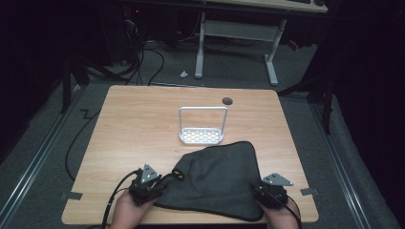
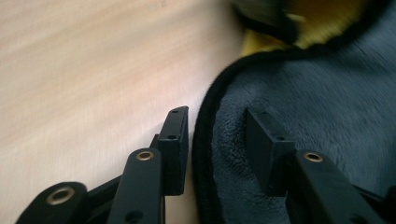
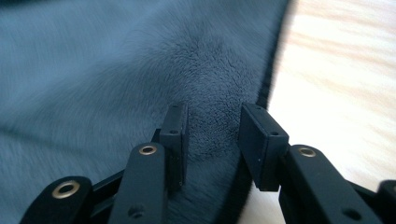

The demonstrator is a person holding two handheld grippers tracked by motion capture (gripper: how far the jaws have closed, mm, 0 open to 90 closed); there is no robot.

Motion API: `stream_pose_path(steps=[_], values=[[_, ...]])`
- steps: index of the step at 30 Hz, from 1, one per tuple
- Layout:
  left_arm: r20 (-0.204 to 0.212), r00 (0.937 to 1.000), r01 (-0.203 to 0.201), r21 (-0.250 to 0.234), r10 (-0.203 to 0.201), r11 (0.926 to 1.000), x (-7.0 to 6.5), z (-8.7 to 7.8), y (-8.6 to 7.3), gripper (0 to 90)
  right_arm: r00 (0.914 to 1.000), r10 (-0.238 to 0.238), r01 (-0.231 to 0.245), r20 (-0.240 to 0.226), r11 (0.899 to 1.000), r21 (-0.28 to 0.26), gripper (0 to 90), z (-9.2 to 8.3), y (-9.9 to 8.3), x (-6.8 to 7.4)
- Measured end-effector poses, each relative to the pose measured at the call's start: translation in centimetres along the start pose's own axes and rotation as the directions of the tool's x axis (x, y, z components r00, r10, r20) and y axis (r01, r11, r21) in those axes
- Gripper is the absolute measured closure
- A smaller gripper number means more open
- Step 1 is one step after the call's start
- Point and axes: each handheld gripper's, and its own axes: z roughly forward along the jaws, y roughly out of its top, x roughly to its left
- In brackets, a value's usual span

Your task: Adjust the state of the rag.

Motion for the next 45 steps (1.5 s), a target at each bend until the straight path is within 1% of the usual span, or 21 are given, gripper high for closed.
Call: stream_pose_path(steps=[5,10,13,17,18,20,24,25,26,27,29,30,32,33,35,37,40,41,43,44,45], values=[[0.043,0.9976,0.054,0.026,-0.055,0.9982,-0.9,-2.0,-1.6,59.1,0.9995,0.025,-0.025,0.022,1.000,-0.001,63.0,-2.2,-2.3,-1.0],[0.060,0.9956,0.072,0.012,-0.072,0.9974,-0.6,-2.1,-1.4,57.1,0.9990,0.033,-0.033,0.030,0.999,-0.002,62.3,-2.2,-2.4,-1.6],[0.057,0.9936,0.100,-0.050,-0.097,0.9937,0.8,-2.0,0.2,55.6,0.9991,0.035,-0.035,0.024,0.999,-0.025,62.3,-2.0,-1.6,-1.6],[0.063,0.9808,0.190,-0.088,-0.185,0.9779,3.5,0.1,2.5,51.7,0.9999,0.012,-0.012,0.001,0.999,-0.038,61.5,-0.7,0.4,-1.1],[0.063,0.9808,0.190,-0.088,-0.185,0.9779,3.5,0.1,2.5,50.1,1.0000,0.008,-0.008,-0.002,0.999,-0.036,61.4,-0.2,0.8,-1.0],[0.139,0.9371,0.334,-0.088,-0.320,0.9385,6.2,2.0,3.9,47.5,0.9999,0.015,-0.015,-0.007,0.999,-0.037,61.4,0.6,1.6,-0.9],[0.168,0.8960,0.426,-0.062,-0.411,0.9027,8.1,3.7,4.9,47.2,0.9997,0.008,-0.009,-0.021,0.998,-0.056,61.4,1.0,2.3,-0.4],[0.180,0.8928,0.427,-0.045,-0.413,0.9032,8.0,4.0,5.0,54.1,0.9997,-0.001,0.000,-0.023,0.998,-0.060,61.4,1.0,2.2,-0.3],[0.183,0.8962,0.417,-0.036,-0.404,0.9083,7.8,4.1,5.1,61.9,0.9997,0.002,-0.004,-0.022,0.998,-0.062,61.5,1.0,2.1,-0.2],[0.184,0.9088,0.387,-0.039,-0.375,0.9211,7.2,3.9,5.2,69.4,0.9998,0.004,-0.006,-0.021,0.998,-0.064,61.6,1.0,2.0,-0.2],[0.214,0.9345,0.306,-0.076,-0.284,0.9489,5.0,3.1,5.4,79.9,0.9996,0.016,-0.017,-0.022,0.997,-0.070,61.8,0.9,1.7,-0.4],[0.261,0.9405,0.247,-0.088,-0.217,0.9651,3.1,2.5,5.4,81.1,0.9996,0.019,-0.020,-0.019,0.997,-0.072,62.0,0.8,1.5,-0.5],[0.308,0.9464,0.128,-0.082,-0.097,0.9884,-0.1,1.9,5.4,81.1,0.9995,0.026,-0.027,-0.019,0.997,-0.069,62.1,0.8,1.3,-0.6],[0.346,0.9368,0.075,-0.063,-0.049,0.9952,-1.7,1.9,5.1,79.9,0.9995,0.025,-0.027,-0.019,0.997,-0.070,62.1,0.8,1.1,-0.6],[0.403,0.9151,-0.008,-0.012,0.012,0.9999,-4.4,2.4,4.4,70.9,0.9995,0.026,-0.027,-0.020,0.997,-0.068,62.0,0.8,1.0,-0.6],[0.412,0.9099,-0.062,0.022,0.047,0.9978,-5.8,2.7,4.1,56.2,0.9994,0.023,-0.025,-0.026,0.997,-0.068,62.1,0.9,1.0,-0.5],[0.424,0.9025,-0.072,-0.028,0.077,0.9970,-6.2,2.0,4.4,52.6,0.9993,0.027,-0.029,-0.025,0.997,-0.074,62.0,0.7,1.0,-0.4],[0.406,0.9097,-0.067,-0.063,0.087,0.9958,-6.0,1.5,4.8,52.0,0.9993,0.027,-0.029,-0.026,0.997,-0.075,62.0,0.7,1.0,-0.4],[0.341,0.9363,-0.048,-0.114,0.085,0.9923,-5.1,0.9,5.2,55.9,0.9992,0.028,-0.030,-0.027,0.997,-0.073,62.0,0.7,1.0,-0.3],[0.286,0.9567,-0.020,-0.125,0.055,0.9919,-3.9,0.9,5.4,57.6,0.9995,0.016,-0.018,-0.027,0.997,-0.075,61.9,0.8,1.0,-0.4],[0.261,0.9650,0.008,-0.110,0.021,0.9940,-3.0,1.2,5.5,60.0,0.9992,0.024,-0.027,-0.032,0.997,-0.072,61.9,0.8,0.9,-0.3]])
